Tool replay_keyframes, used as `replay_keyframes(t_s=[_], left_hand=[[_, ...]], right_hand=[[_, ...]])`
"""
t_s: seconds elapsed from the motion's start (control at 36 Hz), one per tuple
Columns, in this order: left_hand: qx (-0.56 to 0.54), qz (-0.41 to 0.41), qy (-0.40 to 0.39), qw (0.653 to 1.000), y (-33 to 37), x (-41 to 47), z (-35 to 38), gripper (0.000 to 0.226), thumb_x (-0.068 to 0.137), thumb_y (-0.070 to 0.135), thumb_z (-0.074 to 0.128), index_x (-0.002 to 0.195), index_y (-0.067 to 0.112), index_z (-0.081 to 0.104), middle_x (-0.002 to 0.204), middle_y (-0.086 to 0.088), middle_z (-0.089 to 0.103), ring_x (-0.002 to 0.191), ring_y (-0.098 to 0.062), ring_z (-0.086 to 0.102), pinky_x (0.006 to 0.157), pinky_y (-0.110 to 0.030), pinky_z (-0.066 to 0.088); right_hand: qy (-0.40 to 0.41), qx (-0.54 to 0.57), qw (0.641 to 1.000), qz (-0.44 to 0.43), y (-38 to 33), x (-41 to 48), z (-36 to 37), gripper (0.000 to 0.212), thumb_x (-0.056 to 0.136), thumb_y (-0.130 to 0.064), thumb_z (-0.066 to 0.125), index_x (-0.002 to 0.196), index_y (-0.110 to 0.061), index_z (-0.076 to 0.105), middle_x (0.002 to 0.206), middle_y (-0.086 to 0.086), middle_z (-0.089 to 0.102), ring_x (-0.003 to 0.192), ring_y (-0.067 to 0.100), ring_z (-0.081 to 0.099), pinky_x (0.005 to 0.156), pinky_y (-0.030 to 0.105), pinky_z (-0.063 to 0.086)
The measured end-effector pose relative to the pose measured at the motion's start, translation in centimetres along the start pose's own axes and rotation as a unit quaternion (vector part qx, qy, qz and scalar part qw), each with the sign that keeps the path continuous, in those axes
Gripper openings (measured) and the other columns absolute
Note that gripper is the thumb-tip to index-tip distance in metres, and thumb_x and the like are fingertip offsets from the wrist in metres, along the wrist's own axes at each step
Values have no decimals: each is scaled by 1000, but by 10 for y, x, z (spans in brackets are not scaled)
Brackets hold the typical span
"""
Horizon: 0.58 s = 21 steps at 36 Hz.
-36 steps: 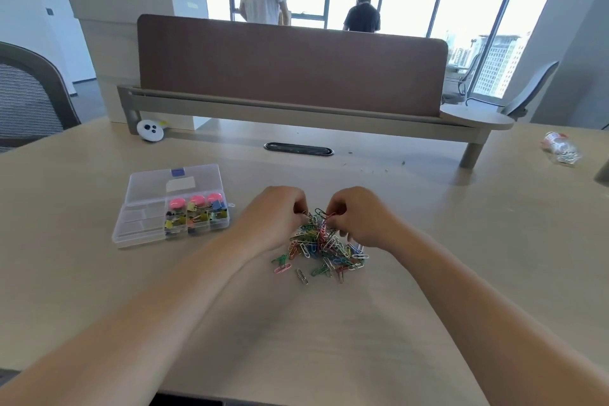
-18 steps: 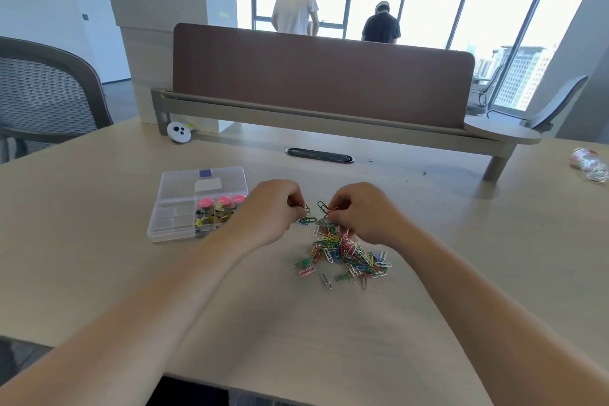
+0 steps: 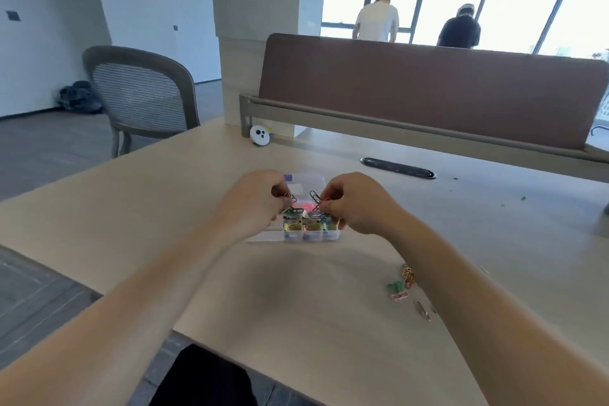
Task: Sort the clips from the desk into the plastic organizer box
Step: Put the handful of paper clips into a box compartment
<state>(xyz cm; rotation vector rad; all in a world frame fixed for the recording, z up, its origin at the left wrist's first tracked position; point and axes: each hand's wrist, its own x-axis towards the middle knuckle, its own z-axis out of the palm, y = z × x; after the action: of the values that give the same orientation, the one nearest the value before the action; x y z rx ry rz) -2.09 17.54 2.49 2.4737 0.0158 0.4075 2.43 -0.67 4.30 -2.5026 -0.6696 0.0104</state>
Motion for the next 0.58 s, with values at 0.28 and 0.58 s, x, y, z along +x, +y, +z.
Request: replay_keyframes(t_s=[0.28, 0.58], left_hand=[[25, -30, -7, 999, -48, 4, -10, 10, 88, 23, 66, 79, 20, 62, 68, 9, 58, 61, -10, 55, 54, -25, 38], [43, -23, -40, 998, -71, 9, 2, 4, 84, 22, 66, 82, 20, 65, 71, 9, 59, 66, -10, 54, 59, -27, 43]], right_hand=[[-31, 2, 999, -19, -31, 33, 34, 9, 89, -17, 66, 81, -20, 65, 76, 0, 69, 65, 17, 64, 73, 32, 55], [-50, 20, 998, -18, -30, 49, 48, 11, 90, -13, 65, 79, -18, 65, 76, 5, 71, 51, 11, 62, 55, 20, 50]])
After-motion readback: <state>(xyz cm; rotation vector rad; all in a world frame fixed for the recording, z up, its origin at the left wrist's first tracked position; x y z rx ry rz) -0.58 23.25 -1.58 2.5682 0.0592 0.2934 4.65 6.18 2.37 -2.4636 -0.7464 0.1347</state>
